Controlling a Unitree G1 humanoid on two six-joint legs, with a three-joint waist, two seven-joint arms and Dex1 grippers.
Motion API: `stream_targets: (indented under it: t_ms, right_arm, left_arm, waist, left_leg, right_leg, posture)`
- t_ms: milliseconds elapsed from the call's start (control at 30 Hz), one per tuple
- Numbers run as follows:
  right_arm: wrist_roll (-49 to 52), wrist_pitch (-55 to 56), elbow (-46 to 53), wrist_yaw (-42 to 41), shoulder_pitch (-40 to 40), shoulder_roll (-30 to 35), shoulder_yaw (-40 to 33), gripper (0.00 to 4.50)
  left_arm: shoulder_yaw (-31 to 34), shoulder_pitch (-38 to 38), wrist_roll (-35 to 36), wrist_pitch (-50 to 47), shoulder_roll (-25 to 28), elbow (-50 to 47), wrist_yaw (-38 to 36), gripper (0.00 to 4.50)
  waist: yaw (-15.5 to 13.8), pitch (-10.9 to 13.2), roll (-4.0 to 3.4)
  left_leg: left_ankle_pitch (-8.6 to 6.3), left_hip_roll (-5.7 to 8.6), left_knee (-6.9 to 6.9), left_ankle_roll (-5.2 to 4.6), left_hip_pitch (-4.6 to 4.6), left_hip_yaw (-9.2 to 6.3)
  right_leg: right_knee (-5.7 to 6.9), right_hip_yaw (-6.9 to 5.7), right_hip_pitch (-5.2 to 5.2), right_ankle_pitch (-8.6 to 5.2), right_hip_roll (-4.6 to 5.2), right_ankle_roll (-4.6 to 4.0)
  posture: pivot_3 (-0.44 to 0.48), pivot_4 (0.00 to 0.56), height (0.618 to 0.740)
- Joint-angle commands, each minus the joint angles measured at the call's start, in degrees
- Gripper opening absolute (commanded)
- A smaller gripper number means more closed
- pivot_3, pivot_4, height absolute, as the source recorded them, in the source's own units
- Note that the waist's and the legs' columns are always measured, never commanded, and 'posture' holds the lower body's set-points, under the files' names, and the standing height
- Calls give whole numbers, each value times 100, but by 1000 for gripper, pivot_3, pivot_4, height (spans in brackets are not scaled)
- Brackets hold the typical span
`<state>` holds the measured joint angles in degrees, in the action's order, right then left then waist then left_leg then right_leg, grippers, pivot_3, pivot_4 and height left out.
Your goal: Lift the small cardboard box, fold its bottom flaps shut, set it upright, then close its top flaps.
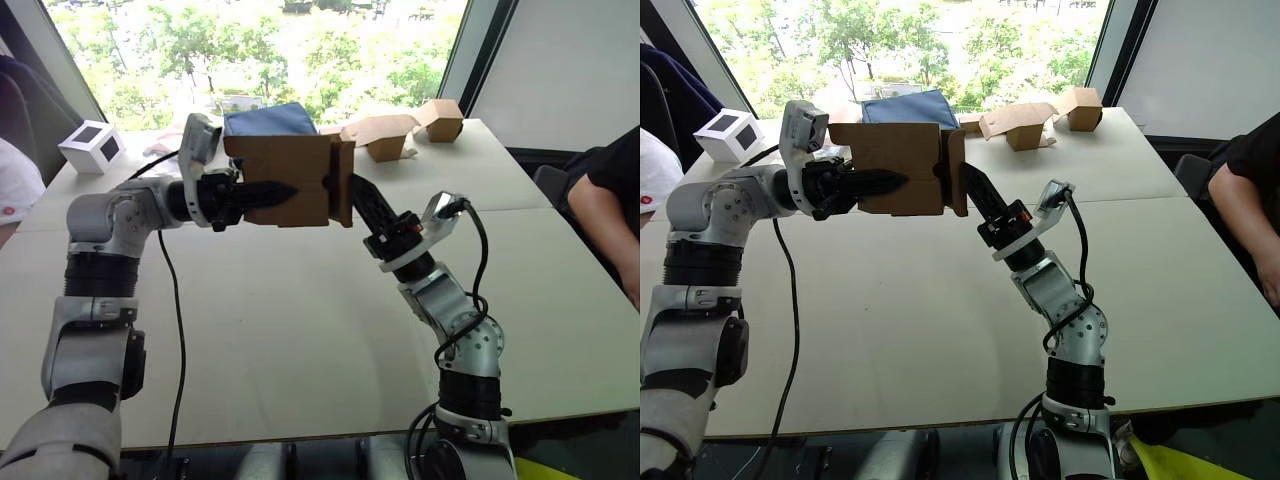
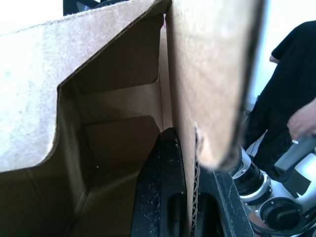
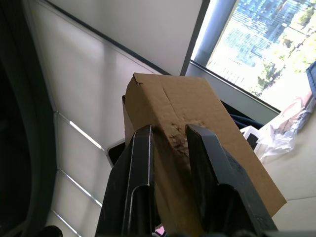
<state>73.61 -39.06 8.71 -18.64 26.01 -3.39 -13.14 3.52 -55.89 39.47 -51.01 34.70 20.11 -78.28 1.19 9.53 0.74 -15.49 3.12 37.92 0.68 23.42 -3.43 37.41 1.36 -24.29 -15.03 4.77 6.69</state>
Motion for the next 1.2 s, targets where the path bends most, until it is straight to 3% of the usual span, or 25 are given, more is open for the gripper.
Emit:
stream_targets:
  t_ms: [33, 1200]
  right_arm:
    - [11, 97, 58, -17, 159, -80, 94, 941]
    - [-492, 385, -300, 93, 421, -278, 344, 941]
  left_arm:
    - [183, -63, 135, 16, 26, -148, 10, 0]
    - [207, 57, 110, 98, -196, -208, 177, 0]
  waist:
    - [0, 0, 0]
    - [3, -5, 3]
  left_leg:
    - [0, 0, 0, 0, 0, 0]
    - [0, -1, -12, 0, -6, -1]
  right_leg:
    - [0, 0, -1, 0, 0, 0]
    - [-11, 0, 6, 0, -1, 0]
  posture:
    - [0, 150, 740]
    - [0, 150, 740]
